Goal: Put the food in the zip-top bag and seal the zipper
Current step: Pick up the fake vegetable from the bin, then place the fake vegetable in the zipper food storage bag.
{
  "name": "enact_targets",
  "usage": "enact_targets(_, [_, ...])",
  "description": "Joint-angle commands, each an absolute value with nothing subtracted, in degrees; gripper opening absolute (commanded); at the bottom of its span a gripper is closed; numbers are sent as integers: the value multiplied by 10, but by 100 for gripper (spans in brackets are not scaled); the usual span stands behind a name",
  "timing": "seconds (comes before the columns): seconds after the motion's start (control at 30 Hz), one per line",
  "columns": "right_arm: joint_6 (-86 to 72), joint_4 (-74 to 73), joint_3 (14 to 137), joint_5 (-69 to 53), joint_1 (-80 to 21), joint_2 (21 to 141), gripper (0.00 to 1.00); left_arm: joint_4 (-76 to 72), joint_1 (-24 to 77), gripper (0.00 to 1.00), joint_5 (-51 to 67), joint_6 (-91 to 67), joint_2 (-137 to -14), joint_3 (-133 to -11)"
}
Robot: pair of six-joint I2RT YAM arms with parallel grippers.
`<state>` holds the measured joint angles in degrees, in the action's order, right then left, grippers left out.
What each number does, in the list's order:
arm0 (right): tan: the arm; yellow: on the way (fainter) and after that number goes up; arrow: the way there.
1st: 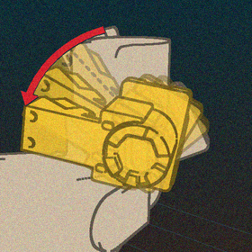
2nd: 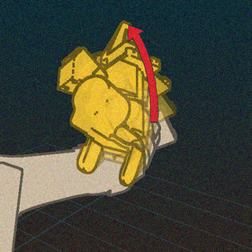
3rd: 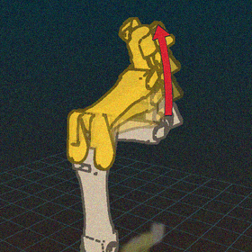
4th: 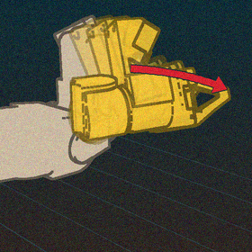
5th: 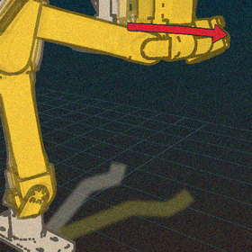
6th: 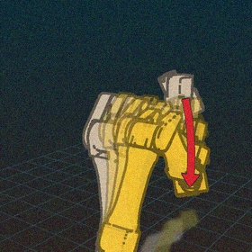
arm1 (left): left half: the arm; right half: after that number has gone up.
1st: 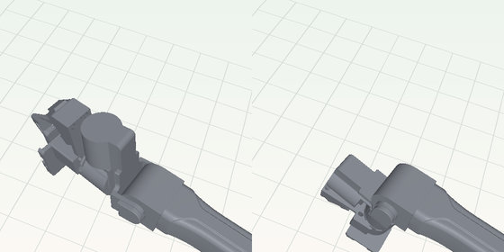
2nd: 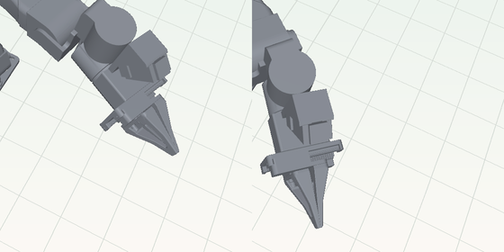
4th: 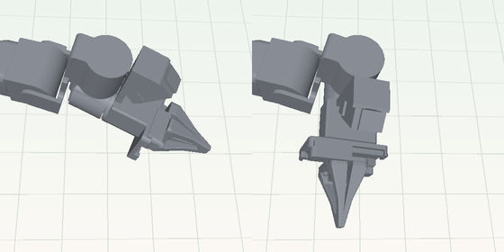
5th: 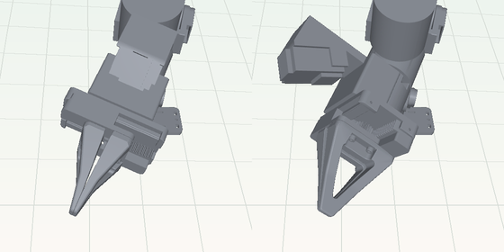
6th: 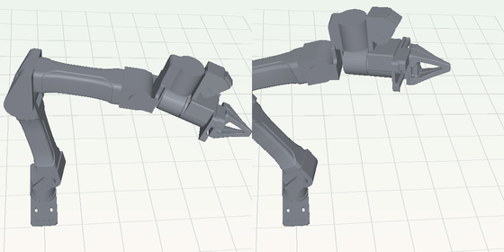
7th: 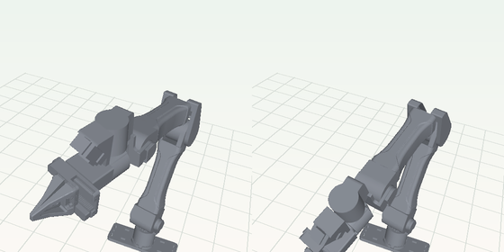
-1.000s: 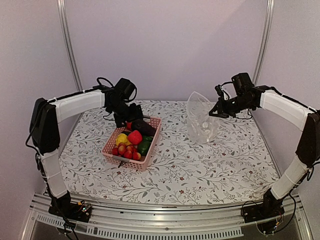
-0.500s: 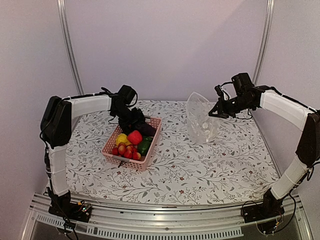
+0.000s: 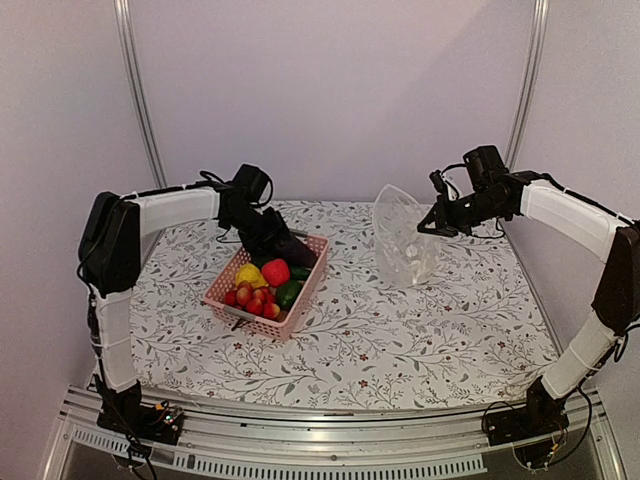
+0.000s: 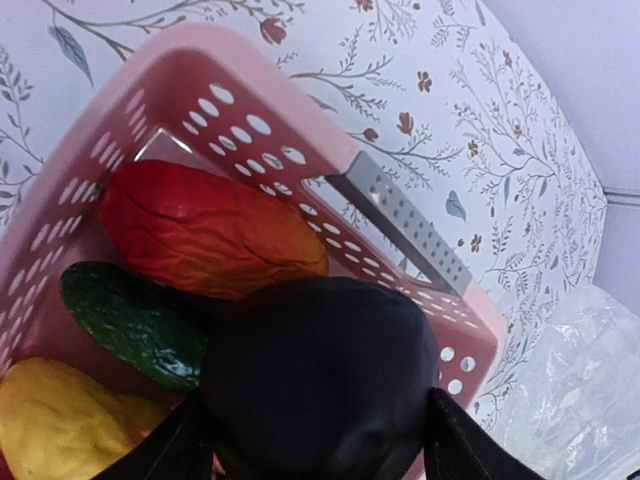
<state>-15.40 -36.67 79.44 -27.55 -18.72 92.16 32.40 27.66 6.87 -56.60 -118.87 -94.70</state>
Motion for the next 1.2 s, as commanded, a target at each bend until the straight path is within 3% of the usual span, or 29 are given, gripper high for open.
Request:
enact_targets(0.0, [-155, -373, 785, -275, -185, 904, 0, 329, 267, 42, 50, -518, -1115, -946])
enact_targets(0.27, [-163, -375, 789, -270, -187, 911, 0, 323, 295, 41, 40, -420, -1024, -930])
enact_targets(0.53, [-180, -375, 816, -273, -205, 941, 0, 177, 402, 39, 89, -255, -965, -931])
enact_targets(0.7, [-199, -375, 844, -291, -218, 960, 0, 174, 444, 37, 80, -225, -1011, -980])
enact_targets(1.03, [-267, -380, 944, -382, -225, 951, 0, 290, 497, 33, -57, -200, -1181, -1130])
enact_targets(1.07, [-275, -379, 956, -386, -224, 951, 0, 289, 497, 39, -47, -200, -1187, -1130])
enact_targets(1.17, [-285, -374, 969, -391, -225, 953, 0, 247, 499, 72, -16, -200, -1163, -1098])
